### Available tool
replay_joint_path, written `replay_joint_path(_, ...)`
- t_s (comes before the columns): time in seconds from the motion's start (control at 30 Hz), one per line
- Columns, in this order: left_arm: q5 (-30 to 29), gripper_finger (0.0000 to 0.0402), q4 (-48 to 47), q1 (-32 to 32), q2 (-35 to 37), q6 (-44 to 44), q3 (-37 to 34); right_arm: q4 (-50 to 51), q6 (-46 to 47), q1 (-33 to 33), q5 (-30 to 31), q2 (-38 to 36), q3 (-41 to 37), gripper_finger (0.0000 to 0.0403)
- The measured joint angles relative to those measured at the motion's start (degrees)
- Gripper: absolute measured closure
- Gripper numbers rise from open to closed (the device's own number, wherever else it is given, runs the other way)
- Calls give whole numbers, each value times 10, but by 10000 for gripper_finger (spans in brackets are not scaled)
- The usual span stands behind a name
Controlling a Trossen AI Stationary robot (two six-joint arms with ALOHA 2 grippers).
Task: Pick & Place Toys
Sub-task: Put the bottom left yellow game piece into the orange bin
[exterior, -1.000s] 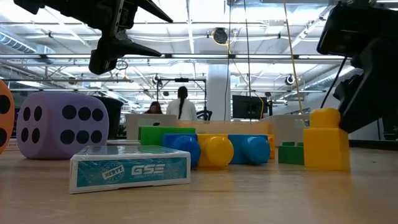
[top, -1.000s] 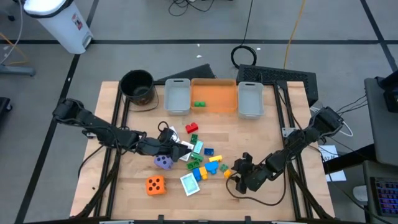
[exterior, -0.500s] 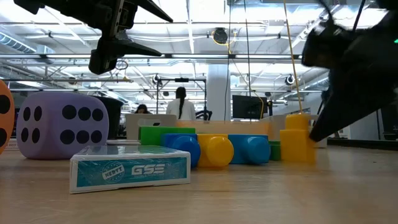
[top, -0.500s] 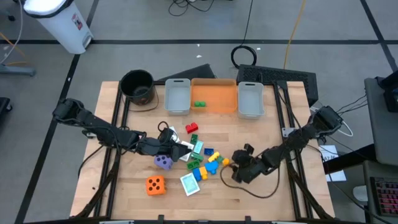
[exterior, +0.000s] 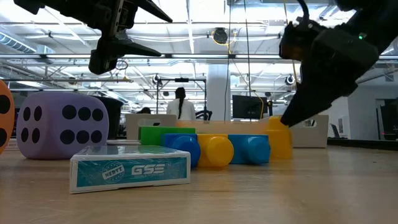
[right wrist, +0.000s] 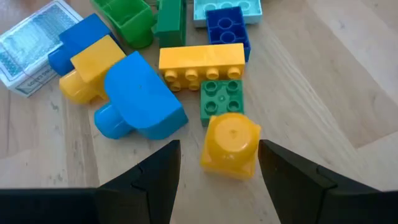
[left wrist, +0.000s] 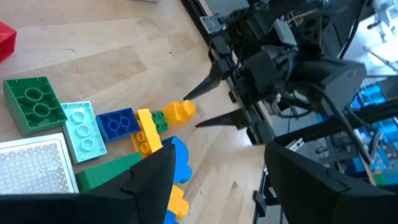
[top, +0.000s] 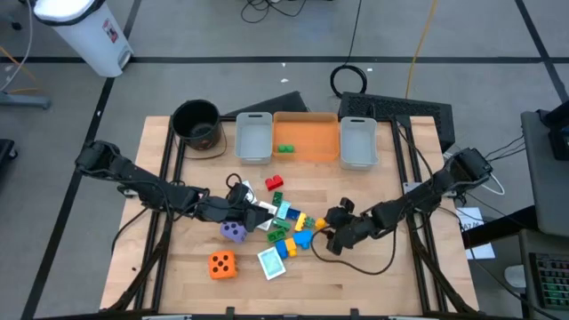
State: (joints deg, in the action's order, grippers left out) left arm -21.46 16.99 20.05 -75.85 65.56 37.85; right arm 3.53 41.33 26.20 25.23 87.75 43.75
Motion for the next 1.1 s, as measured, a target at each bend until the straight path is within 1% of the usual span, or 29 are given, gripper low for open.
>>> replay_joint_path(0.2, 2, 147, -2, 0, 0, -14, 0, 1, 9, 1, 4, 0, 0, 197)
replay_joint_path(0.43, 2, 147, -9, 0, 0, -20, 0, -3, 23, -3, 47, 0, 0, 197)
replay_joint_path(0.7, 4, 147, -9, 0, 0, -24, 0, -8, 15, -11, 43, 1, 0, 197)
replay_joint_path(0.93, 4, 147, -9, 0, 0, -25, 0, -17, -5, -11, 16, 13, 0, 197)
replay_joint_path(1.1, 4, 147, -9, 0, 0, -24, 0, -19, 13, -11, 18, 28, -1, 197)
